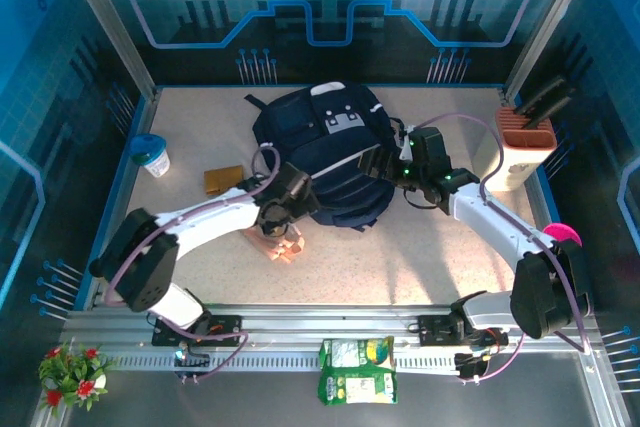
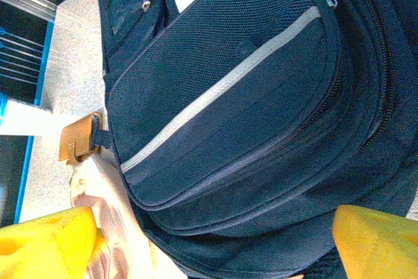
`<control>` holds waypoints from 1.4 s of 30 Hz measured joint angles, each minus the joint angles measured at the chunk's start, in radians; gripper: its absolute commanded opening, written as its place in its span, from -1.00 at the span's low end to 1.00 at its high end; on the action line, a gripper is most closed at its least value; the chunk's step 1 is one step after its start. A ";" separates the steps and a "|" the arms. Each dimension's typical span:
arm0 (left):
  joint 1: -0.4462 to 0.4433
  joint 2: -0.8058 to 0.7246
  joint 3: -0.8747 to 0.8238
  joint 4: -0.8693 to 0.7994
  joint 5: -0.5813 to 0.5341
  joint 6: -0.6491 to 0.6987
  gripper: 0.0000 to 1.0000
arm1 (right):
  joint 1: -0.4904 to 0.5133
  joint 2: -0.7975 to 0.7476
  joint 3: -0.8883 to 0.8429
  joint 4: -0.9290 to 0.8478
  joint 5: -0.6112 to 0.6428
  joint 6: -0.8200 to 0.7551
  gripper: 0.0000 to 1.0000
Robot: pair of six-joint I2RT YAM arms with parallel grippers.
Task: Pack books, pencil case, and school supplies into a backpack
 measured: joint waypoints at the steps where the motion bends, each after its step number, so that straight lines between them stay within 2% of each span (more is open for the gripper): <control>1: 0.036 -0.041 -0.021 -0.001 0.002 0.011 0.81 | 0.000 0.000 0.000 0.001 -0.001 0.000 0.87; 7: 0.222 -0.153 -0.167 -0.002 0.024 0.068 0.52 | 0.000 0.002 0.000 0.002 -0.007 0.000 0.87; 13: 0.300 -0.126 -0.222 0.007 0.068 0.113 0.40 | 0.000 0.009 0.000 0.002 -0.021 0.001 0.87; 20: 0.311 -0.029 -0.222 0.052 0.094 0.124 0.18 | 0.000 0.010 0.000 0.002 -0.022 0.005 0.86; 23: 0.312 0.008 -0.222 0.060 0.093 0.122 0.02 | 0.000 0.010 0.000 0.002 -0.022 0.011 0.86; 34: 0.314 0.020 -0.201 0.037 0.085 0.165 -0.90 | 0.000 0.010 0.000 0.002 -0.022 0.020 0.86; 38: 0.314 -0.087 -0.200 0.016 0.089 0.175 -0.95 | 0.000 0.010 -0.005 0.024 -0.034 0.024 0.87; 42: 0.314 -0.197 -0.186 0.019 0.116 0.172 -0.95 | 0.000 0.010 -0.048 0.126 -0.085 0.049 0.88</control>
